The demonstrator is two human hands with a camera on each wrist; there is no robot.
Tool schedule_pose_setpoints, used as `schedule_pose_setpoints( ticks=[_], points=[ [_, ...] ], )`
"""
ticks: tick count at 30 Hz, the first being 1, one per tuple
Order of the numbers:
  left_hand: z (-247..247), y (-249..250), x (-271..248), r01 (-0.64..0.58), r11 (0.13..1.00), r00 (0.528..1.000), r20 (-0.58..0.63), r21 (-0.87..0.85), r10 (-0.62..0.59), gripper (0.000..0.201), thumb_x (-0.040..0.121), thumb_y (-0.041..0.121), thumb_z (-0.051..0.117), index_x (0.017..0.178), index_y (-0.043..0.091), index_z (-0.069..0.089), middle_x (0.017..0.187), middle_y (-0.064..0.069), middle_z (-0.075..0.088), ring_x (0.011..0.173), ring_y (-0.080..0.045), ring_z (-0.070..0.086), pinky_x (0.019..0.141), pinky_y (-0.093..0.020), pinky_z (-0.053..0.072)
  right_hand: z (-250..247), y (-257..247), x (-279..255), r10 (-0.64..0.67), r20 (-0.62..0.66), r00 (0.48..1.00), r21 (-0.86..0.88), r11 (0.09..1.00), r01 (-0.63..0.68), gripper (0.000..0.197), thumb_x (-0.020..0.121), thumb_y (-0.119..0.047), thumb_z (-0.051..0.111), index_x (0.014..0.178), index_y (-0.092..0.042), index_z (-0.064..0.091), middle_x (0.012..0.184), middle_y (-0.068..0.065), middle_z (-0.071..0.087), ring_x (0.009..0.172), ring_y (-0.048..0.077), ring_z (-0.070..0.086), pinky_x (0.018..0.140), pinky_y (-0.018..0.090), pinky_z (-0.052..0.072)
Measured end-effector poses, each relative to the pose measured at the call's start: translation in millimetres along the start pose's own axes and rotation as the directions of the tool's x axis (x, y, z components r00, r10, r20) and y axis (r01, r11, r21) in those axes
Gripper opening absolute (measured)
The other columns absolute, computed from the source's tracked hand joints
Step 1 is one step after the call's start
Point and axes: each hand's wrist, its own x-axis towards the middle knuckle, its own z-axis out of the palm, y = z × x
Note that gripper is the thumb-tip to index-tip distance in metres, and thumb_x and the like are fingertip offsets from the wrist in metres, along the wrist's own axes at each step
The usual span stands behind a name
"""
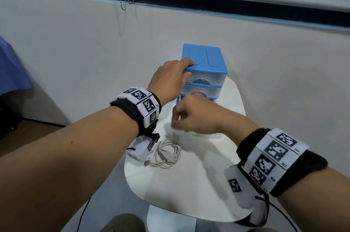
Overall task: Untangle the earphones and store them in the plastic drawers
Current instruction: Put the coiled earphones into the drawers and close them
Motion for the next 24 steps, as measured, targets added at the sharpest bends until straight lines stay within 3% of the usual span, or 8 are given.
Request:
schedule_pose_setpoints(
  ticks=[2, 3, 6, 11, 14, 18, 21, 24],
  points=[
    [-0.5, -0.3, 1.0, 0.002, 1.000, 1.000, 0.011, 0.001, -0.002, 0.037, 0.106, 0.026, 0.054, 0.142, 0.026, 0.056, 0.125, -0.003, 0.069, 0.106, -0.029, 0.061, 0.086, -0.036, 0.044, 12.4, -11.7, 0.3, -0.011, 0.186, 0.982, -0.051, 0.998, 0.021, 0.011, 0.086, -0.028, 0.075, 0.096, -0.024, 0.075, 0.079, -0.008, 0.074, 0.049, 0.007, 0.065, 0.067, 0.028, 0.058],
    [-0.7, -0.2, 1.0, 0.004, 1.000, 1.000, 0.015, -0.002, -0.004, 0.037, 0.106, 0.025, 0.053, 0.143, 0.026, 0.056, 0.125, -0.003, 0.069, 0.105, -0.029, 0.061, 0.086, -0.035, 0.044, 19.7, -13.9, 1.7, 0.001, 0.230, 0.973, -0.096, 0.995, 0.022, 0.018, 0.084, -0.029, 0.077, 0.102, -0.026, 0.074, 0.085, -0.006, 0.074, 0.054, 0.010, 0.067, 0.069, 0.030, 0.059],
    [-1.6, 0.1, 0.3, 0.013, 1.000, 1.000, 0.024, -0.003, -0.013, 0.038, 0.106, 0.025, 0.053, 0.144, 0.027, 0.055, 0.126, -0.004, 0.068, 0.107, -0.031, 0.061, 0.090, -0.039, 0.047, 35.9, -14.2, 6.5, -0.009, 0.196, 0.980, -0.254, 0.965, 0.059, 0.020, 0.082, -0.026, 0.077, 0.101, -0.028, 0.071, 0.088, -0.004, 0.067, 0.075, 0.021, 0.064, 0.065, 0.033, 0.055],
    [-1.6, -0.6, 0.6, 0.012, 1.000, 0.999, 0.035, 0.007, -0.012, 0.039, 0.106, 0.025, 0.051, 0.145, 0.028, 0.054, 0.126, -0.004, 0.068, 0.107, -0.031, 0.062, 0.091, -0.042, 0.049, 41.9, -19.6, -1.0, -0.053, 0.154, 0.987, -0.375, 0.921, 0.108, 0.009, 0.087, -0.020, 0.071, 0.091, -0.015, 0.064, 0.078, 0.000, 0.048, 0.070, 0.028, 0.055, 0.051, 0.027, 0.032],
    [-1.0, -0.8, 0.7, 0.012, 1.000, 0.999, 0.035, 0.011, -0.013, 0.039, 0.106, 0.025, 0.051, 0.145, 0.027, 0.054, 0.128, -0.004, 0.068, 0.107, -0.030, 0.063, 0.093, -0.043, 0.049, 35.3, -21.2, -6.5, -0.050, 0.155, 0.987, -0.342, 0.934, 0.101, 0.015, 0.081, -0.018, 0.074, 0.084, -0.017, 0.060, 0.075, -0.002, 0.045, 0.070, 0.029, 0.055, 0.052, 0.028, 0.035],
    [-0.2, -1.9, -0.3, 0.019, 1.000, 1.000, 0.024, 0.003, -0.019, 0.038, 0.105, 0.027, 0.053, 0.144, 0.029, 0.055, 0.127, -0.003, 0.068, 0.107, -0.030, 0.063, 0.094, -0.044, 0.049, -1.4, -11.6, -15.6, -0.031, 0.022, 0.999, -0.215, 0.976, 0.035, 0.011, 0.081, -0.019, 0.071, 0.079, -0.023, 0.062, 0.076, -0.006, 0.059, 0.077, 0.021, 0.058, 0.066, 0.036, 0.052],
    [0.6, -1.6, -0.8, 0.041, 0.999, 0.999, 0.022, -0.027, -0.040, 0.039, 0.105, 0.027, 0.052, 0.143, 0.032, 0.054, 0.122, -0.003, 0.069, 0.103, -0.030, 0.062, 0.092, -0.045, 0.050, -38.3, 4.3, -22.6, 0.019, -0.129, 0.991, -0.203, 0.978, -0.045, 0.003, 0.081, -0.015, 0.069, 0.082, -0.018, 0.069, 0.073, -0.009, 0.063, 0.070, 0.009, 0.052, 0.070, 0.037, 0.054],
    [1.7, -0.2, -2.5, 0.046, 0.998, 0.999, 0.013, -0.032, -0.045, 0.040, 0.105, 0.026, 0.052, 0.144, 0.032, 0.054, 0.114, -0.005, 0.070, 0.098, -0.030, 0.062, 0.089, -0.043, 0.050, -58.6, 18.1, -20.7, 0.101, -0.219, 0.970, -0.216, 0.965, -0.149, 0.013, 0.080, -0.017, 0.069, 0.072, -0.024, 0.062, 0.071, -0.006, 0.062, 0.074, 0.017, 0.054, 0.071, 0.041, 0.056]
  ],
)
